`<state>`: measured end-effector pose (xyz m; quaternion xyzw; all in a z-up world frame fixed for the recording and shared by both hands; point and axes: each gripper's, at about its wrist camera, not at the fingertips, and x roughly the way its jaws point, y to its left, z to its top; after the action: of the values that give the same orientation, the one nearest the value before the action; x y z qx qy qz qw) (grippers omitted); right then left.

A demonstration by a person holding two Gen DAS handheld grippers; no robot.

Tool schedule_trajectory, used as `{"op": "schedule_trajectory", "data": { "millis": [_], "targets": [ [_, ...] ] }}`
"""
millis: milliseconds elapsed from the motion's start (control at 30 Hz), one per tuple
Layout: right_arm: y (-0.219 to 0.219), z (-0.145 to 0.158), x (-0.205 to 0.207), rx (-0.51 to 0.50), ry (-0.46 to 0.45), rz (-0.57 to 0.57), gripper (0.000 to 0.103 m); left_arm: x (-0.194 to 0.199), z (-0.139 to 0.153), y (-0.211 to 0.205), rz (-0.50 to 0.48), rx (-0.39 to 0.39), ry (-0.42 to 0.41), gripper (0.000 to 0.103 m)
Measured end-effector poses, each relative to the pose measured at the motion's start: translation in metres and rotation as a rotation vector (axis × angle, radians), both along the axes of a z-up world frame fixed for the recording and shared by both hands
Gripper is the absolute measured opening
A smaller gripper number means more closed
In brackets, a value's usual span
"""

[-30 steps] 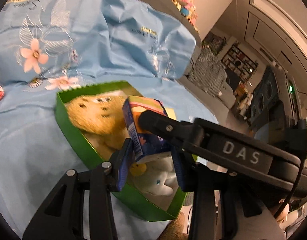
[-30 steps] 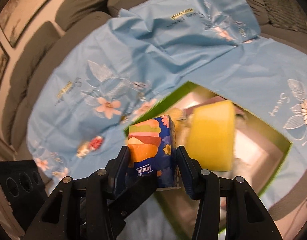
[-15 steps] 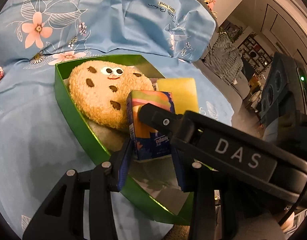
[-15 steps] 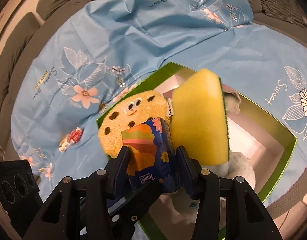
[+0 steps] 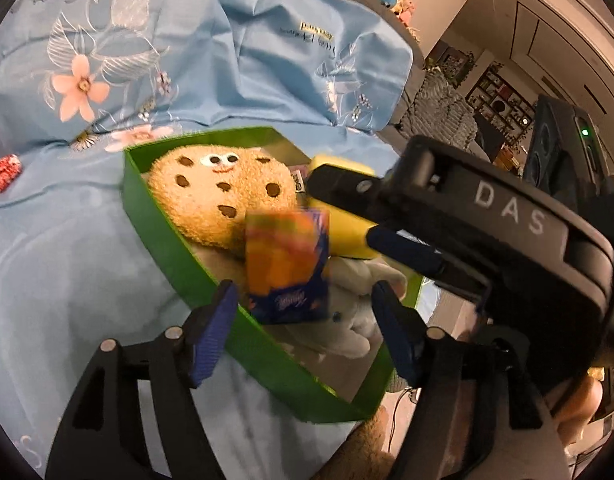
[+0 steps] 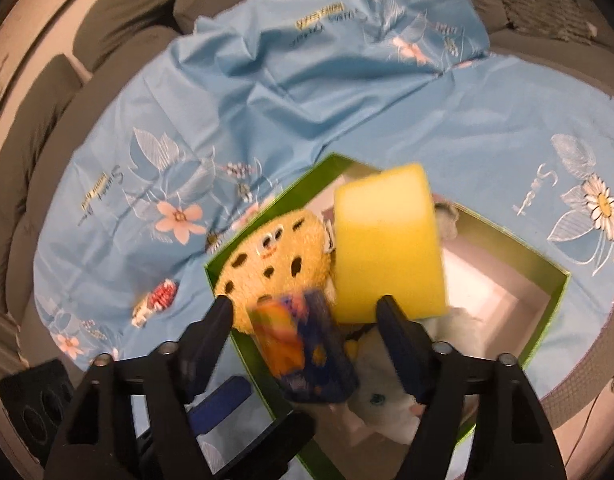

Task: Organize soft objects
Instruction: 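Carry the tissue pack into the green box and open the right gripper, then move the right gripper to the red-white knit sock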

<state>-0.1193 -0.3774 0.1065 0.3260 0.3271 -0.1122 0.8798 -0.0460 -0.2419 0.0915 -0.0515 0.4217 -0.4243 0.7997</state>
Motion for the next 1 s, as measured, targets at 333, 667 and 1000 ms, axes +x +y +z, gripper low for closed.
{"op": "schedule_trajectory", "data": {
  "millis": [333, 667, 1000],
  "targets": [
    [0.025, 0.027, -0.006, -0.098, -0.061, 0.014, 0.084, -0.007, 0.021, 0.07, 0.119, -0.03, -0.064, 0.08],
    [0.077, 0.032, 0.011, -0.161, -0.084, 0.126, 0.087, 0.01, 0.008, 0.185, 0.401, 0.106, -0.095, 0.082],
    [0.152, -0.001, 0.059, -0.171, -0.004, 0.304, 0.088, 0.051, -0.038, 0.288, 0.73, 0.088, 0.03, 0.082]
  ]
}}
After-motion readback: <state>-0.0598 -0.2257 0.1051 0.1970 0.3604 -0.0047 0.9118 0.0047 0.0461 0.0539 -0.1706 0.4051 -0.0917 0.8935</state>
